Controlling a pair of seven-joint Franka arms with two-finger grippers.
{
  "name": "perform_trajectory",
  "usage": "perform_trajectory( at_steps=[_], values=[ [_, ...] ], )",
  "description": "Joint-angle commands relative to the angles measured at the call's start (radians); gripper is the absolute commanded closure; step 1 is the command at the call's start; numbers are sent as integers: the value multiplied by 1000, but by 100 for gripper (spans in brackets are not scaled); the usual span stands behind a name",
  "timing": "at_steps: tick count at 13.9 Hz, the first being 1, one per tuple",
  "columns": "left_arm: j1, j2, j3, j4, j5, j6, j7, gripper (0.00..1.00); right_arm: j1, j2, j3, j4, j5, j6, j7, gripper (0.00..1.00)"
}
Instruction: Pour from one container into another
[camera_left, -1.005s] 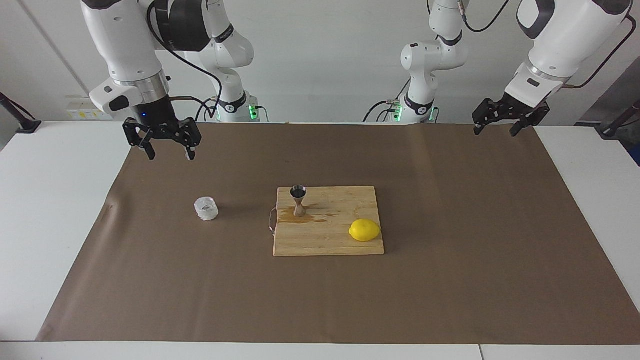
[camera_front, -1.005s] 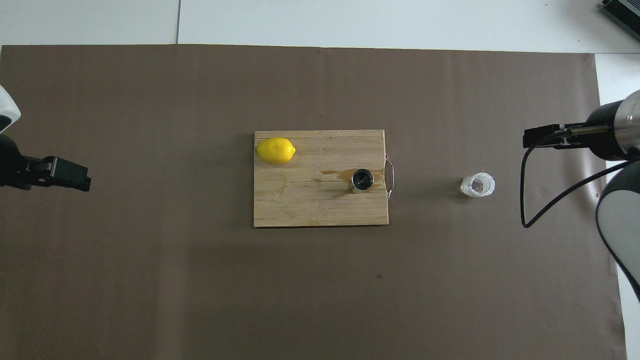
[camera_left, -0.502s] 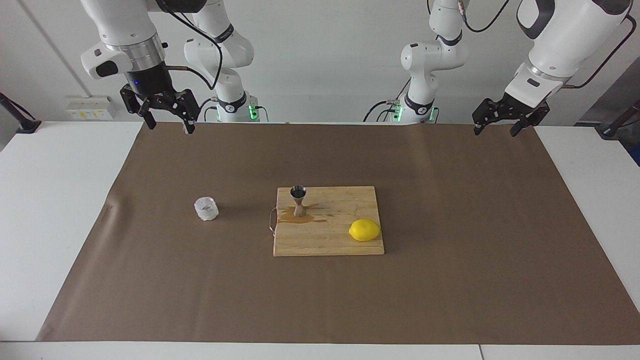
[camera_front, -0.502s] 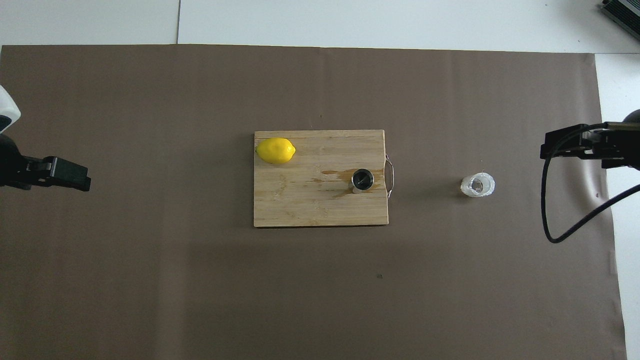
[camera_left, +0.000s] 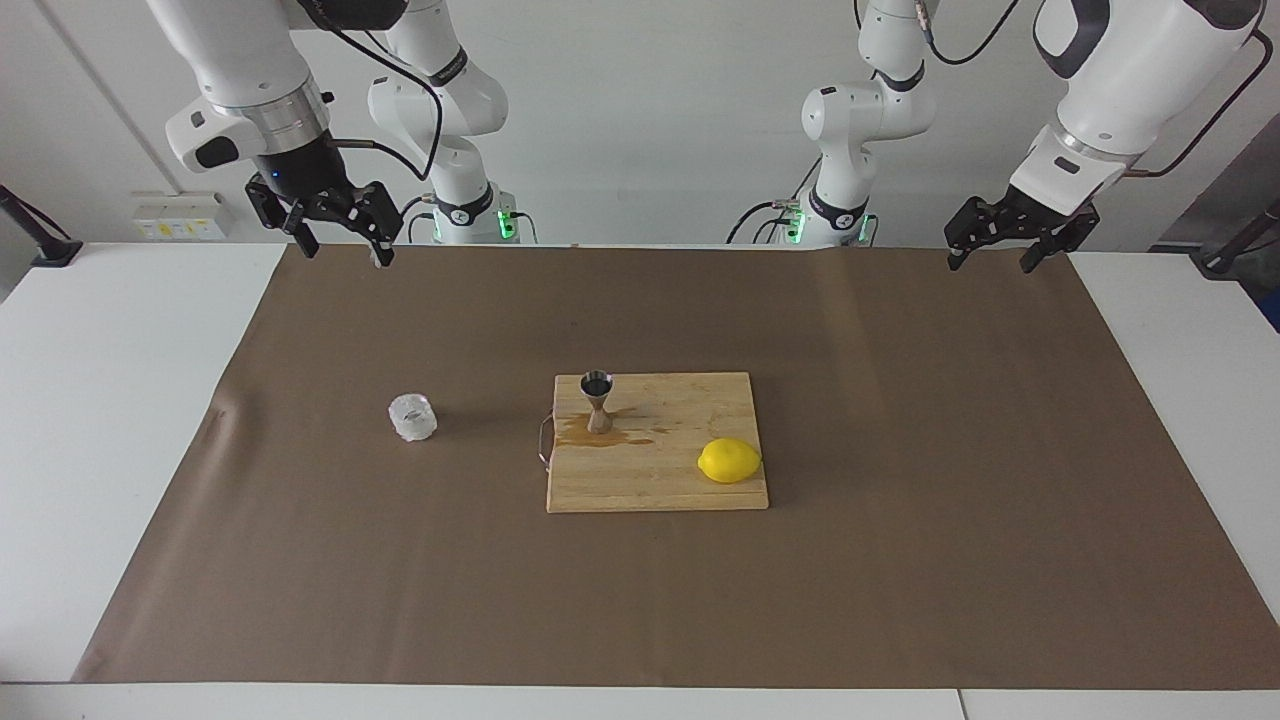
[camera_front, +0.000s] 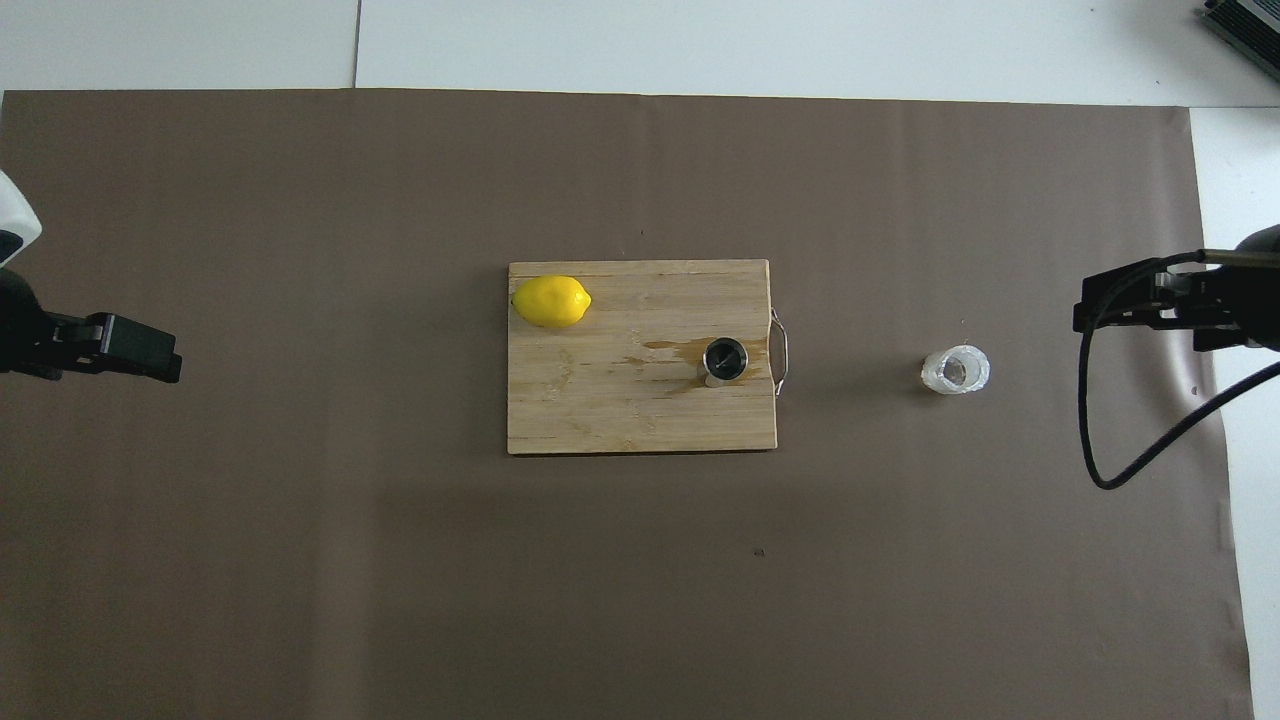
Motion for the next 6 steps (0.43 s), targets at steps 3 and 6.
perform_trajectory(
  at_steps=[3, 6],
  values=[
    [12, -22, -7, -18, 10, -7, 6, 0, -3, -15, 9, -11, -2, -55, -43, 0],
    [12, -22, -7, -18, 10, -7, 6, 0, -4, -15, 9, -12, -2, -61, -49, 0]
  ],
)
